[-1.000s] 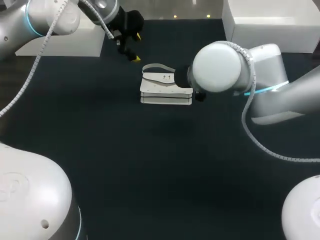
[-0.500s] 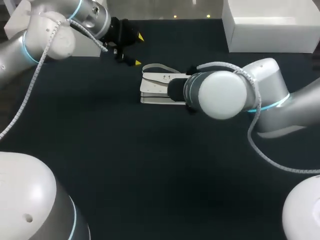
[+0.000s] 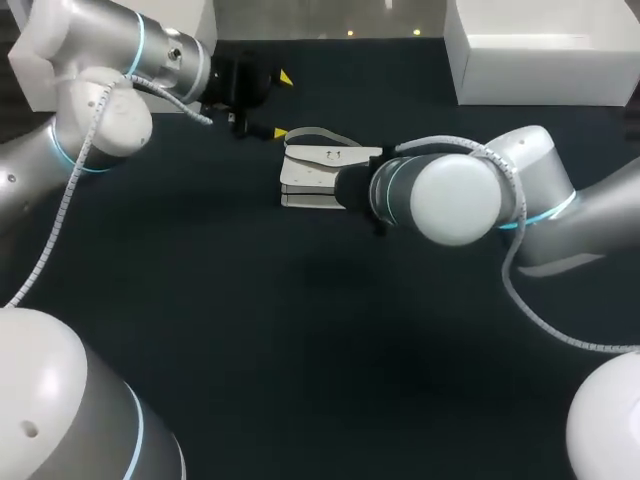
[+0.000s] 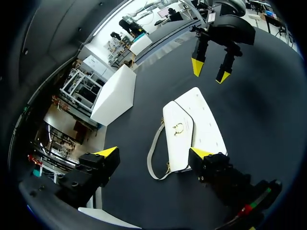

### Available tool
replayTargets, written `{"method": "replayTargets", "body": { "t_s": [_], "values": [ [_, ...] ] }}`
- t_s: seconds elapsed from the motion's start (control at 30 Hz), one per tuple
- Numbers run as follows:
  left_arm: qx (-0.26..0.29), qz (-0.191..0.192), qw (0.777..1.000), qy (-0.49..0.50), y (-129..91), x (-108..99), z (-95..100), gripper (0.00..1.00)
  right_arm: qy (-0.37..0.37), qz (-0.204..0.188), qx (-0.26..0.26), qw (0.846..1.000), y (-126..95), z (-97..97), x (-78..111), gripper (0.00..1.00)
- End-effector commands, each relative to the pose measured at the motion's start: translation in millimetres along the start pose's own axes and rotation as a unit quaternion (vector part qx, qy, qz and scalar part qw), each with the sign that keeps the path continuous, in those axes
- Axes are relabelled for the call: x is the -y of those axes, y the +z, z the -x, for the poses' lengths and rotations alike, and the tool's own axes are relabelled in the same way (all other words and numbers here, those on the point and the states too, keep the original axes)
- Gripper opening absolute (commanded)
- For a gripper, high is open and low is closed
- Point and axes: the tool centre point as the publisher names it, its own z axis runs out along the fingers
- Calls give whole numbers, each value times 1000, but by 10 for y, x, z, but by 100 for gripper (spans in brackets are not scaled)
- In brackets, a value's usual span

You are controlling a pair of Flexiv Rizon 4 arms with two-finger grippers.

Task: Pick up the bag, open it, inspect its contents, close it, and place it on the opposite side

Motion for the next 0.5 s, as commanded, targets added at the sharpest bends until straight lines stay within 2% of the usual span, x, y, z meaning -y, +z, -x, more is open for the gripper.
{"method": "replayTargets", "body": {
  "t_s": [0.03,0.17,0.4,0.5],
  "values": [
    [12,-10,1000,1,31,-18,-17,100,3,8,18,1000,127,-51,-11,62],
    [11,-13,1000,1,40,-15,-18,100,1,19,21,1000,196,-60,-41,50],
    [8,-18,1000,-3,43,-29,-24,100,-17,14,12,1000,347,-120,-93,52],
    [7,-19,1000,-3,43,-35,-33,100,-24,7,10,1000,384,-141,-95,49]
  ]
}}
